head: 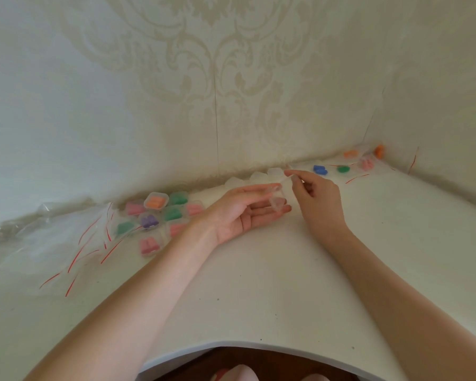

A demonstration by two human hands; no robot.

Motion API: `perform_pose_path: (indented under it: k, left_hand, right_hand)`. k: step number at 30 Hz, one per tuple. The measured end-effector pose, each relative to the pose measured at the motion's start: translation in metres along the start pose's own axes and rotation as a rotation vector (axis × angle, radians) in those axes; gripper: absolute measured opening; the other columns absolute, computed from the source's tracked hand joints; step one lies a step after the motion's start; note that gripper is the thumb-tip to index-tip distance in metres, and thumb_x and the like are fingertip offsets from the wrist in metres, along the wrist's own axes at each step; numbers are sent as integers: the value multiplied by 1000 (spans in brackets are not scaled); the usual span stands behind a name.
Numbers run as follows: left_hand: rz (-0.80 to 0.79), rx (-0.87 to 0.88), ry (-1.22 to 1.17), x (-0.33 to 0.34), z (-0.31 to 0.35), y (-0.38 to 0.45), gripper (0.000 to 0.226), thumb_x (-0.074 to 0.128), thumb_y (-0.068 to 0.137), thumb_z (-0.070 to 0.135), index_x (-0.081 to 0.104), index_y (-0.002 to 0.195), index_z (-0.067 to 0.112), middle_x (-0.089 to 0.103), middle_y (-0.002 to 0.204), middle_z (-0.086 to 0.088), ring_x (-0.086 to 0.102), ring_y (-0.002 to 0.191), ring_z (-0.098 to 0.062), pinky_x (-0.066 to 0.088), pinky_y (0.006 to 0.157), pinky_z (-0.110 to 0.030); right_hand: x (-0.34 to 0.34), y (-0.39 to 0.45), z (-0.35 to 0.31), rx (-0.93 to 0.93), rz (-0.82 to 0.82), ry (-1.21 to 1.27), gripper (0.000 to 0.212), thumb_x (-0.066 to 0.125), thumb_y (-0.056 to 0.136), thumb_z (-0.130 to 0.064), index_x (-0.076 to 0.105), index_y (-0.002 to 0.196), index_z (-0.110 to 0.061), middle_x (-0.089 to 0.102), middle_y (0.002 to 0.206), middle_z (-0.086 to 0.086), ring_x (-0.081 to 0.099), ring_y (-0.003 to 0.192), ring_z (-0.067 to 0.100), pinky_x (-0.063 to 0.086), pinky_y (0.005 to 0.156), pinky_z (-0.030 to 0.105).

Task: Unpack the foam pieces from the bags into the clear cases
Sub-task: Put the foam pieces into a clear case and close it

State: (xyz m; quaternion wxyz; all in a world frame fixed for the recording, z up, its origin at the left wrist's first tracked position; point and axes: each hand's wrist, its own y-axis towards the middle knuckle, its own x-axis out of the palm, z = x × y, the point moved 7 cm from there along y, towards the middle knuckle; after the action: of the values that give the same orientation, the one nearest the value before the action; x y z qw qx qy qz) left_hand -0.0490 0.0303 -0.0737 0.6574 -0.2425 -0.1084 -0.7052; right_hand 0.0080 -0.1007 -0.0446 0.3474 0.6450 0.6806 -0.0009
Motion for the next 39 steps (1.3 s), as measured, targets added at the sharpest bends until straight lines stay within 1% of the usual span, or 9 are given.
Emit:
perform_pose_path:
  k: [3, 7, 12, 16, 19, 25, 29, 33, 39]
  left_hand:
    - [-49, -57, -42, 5, -5, -1, 31, 63, 78, 9, 63, 108, 1, 65, 105, -27, 66, 98, -35, 54, 87, -34]
    - [64, -28, -209, -10, -4, 6, 17, 56, 88, 3, 57, 105, -1, 63, 102, -28, 65, 97, -36, 55, 83, -36]
    - [81, -50, -247, -12, -5, 9, 11, 48, 95, 4, 53, 103, 0, 62, 109, -31, 66, 94, -34, 56, 77, -32]
    - [68, -63, -196, -12, -7, 9, 34, 48, 96, 8, 47, 128, -5, 64, 107, -28, 69, 90, -31, 58, 75, -30]
    - [56, -83, -180, -10, -7, 8, 35, 46, 96, 9, 49, 126, -9, 64, 108, -24, 69, 88, -32, 58, 75, -30]
    - [44, -83, -187, -7, -6, 5, 30, 43, 98, 10, 52, 118, -10, 65, 106, -21, 70, 84, -32, 57, 77, -31]
    - [34, -81, -150, -5, -5, 4, 22, 44, 97, 9, 59, 102, -7, 70, 91, -20, 71, 80, -30, 57, 77, -30]
    - [29, -80, -101, -5, -6, 3, 22, 44, 97, 10, 62, 94, -2, 70, 82, -17, 72, 76, -25, 57, 75, -28]
    - [37, -39, -30, -5, -4, 5, 15, 55, 92, 7, 64, 102, 0, 68, 95, -15, 71, 80, -21, 58, 74, -25]
  right_hand:
    - [4, 1, 4, 45, -44, 66, 25, 47, 96, -18, 69, 108, -21, 44, 56, -3, 35, 47, 5, 30, 49, 14]
    - [18, 2, 8, 266, -172, 429, 38, 35, 89, -6, 60, 114, -19, 46, 69, -1, 38, 54, 6, 35, 58, 21]
    - [23, -4, -6, 97, -219, 370, 28, 43, 98, -6, 44, 121, -21, 64, 91, -5, 55, 64, 3, 43, 66, 16]
    - [19, -5, -17, 2, -217, 365, 11, 54, 92, -1, 55, 95, -11, 70, 93, 4, 61, 63, 3, 43, 58, 12]
    - [20, -7, -20, -35, -225, 306, 22, 60, 87, -2, 63, 79, -23, 64, 103, -6, 63, 83, 12, 45, 60, 12]
    - [12, -9, -26, -75, -185, 215, 23, 66, 84, -5, 69, 86, -28, 61, 97, -1, 61, 85, 8, 45, 70, 7]
    - [10, -12, -27, -69, -164, 199, 17, 71, 80, -12, 69, 85, -28, 68, 83, -13, 61, 81, -1, 42, 64, 8]
    - [8, -16, -30, -89, -147, 172, 16, 71, 81, -15, 62, 87, -27, 71, 86, -12, 59, 74, -10, 37, 62, 8]
    - [9, -17, -31, -135, -165, 176, 24, 70, 80, -6, 62, 78, -29, 70, 86, -7, 59, 71, 1, 44, 67, 12]
